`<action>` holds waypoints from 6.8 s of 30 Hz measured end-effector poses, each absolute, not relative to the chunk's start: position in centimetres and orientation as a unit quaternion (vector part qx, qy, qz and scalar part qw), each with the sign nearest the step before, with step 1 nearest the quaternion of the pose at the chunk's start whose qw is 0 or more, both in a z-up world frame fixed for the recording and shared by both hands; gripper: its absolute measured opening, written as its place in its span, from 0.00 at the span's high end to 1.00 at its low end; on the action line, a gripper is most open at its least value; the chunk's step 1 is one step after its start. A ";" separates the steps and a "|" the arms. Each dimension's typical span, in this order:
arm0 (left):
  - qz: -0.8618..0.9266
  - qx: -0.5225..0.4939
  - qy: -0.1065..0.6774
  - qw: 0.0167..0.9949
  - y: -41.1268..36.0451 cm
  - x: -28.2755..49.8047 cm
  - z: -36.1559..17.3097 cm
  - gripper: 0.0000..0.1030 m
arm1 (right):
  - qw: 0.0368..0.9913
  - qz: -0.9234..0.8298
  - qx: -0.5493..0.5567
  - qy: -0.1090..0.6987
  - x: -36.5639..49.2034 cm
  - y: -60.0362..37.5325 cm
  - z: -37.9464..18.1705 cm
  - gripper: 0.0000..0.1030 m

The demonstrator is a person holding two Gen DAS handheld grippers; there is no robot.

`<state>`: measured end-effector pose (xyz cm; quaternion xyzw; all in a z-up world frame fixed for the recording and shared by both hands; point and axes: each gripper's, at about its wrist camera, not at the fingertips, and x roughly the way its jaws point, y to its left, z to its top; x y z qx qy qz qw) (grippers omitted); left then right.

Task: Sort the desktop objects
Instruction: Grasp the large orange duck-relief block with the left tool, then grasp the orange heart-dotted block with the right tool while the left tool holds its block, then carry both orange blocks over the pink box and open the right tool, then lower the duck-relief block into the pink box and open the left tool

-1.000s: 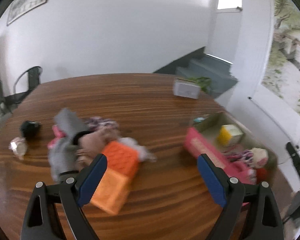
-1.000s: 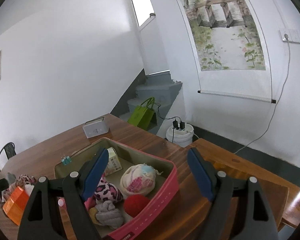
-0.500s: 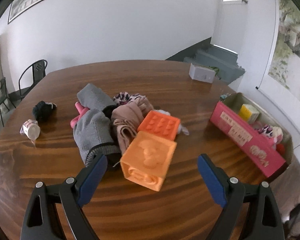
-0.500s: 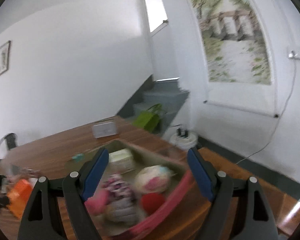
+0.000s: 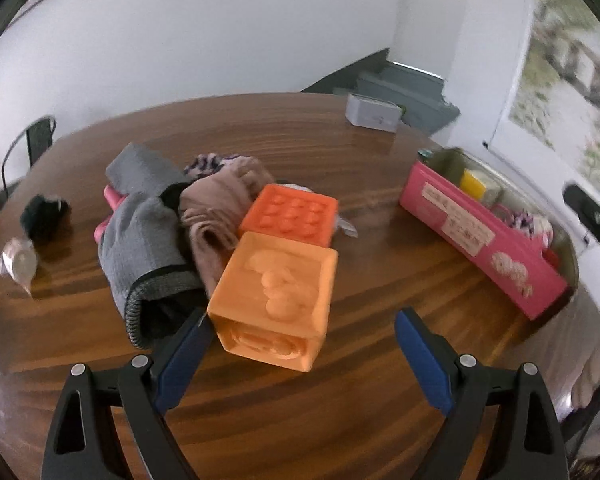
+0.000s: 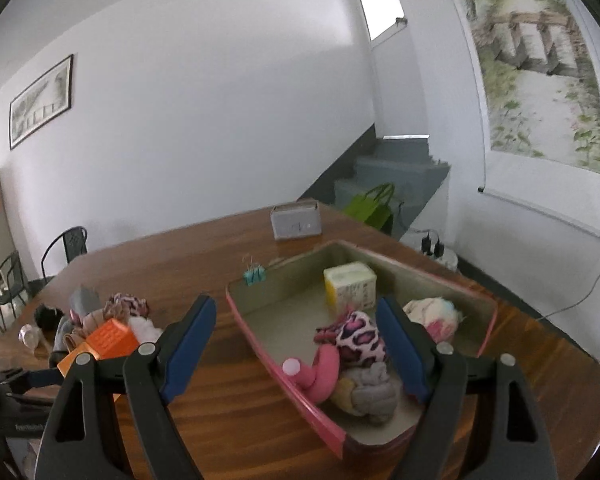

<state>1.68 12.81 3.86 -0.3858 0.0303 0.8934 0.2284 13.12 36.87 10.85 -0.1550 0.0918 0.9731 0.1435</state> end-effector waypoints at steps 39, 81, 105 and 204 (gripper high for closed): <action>0.931 -0.350 -0.023 0.105 8.6 3.8 5.4 0.48 | -0.133 0.940 -0.300 -0.091 7.5 24.2 7.2 0.18; 0.931 -0.356 -0.053 0.057 5.9 2.9 5.2 0.48 | -0.220 0.898 -0.380 -0.041 -2.4 21.8 5.2 0.42; 0.931 -0.357 -0.047 0.055 6.2 2.9 5.0 0.48 | -0.136 0.943 -0.292 0.080 3.6 29.7 10.8 0.45; 0.888 -0.362 -0.017 0.285 30.5 -2.2 10.8 0.25 | 0.239 0.943 -0.128 0.192 12.3 49.1 12.3 0.21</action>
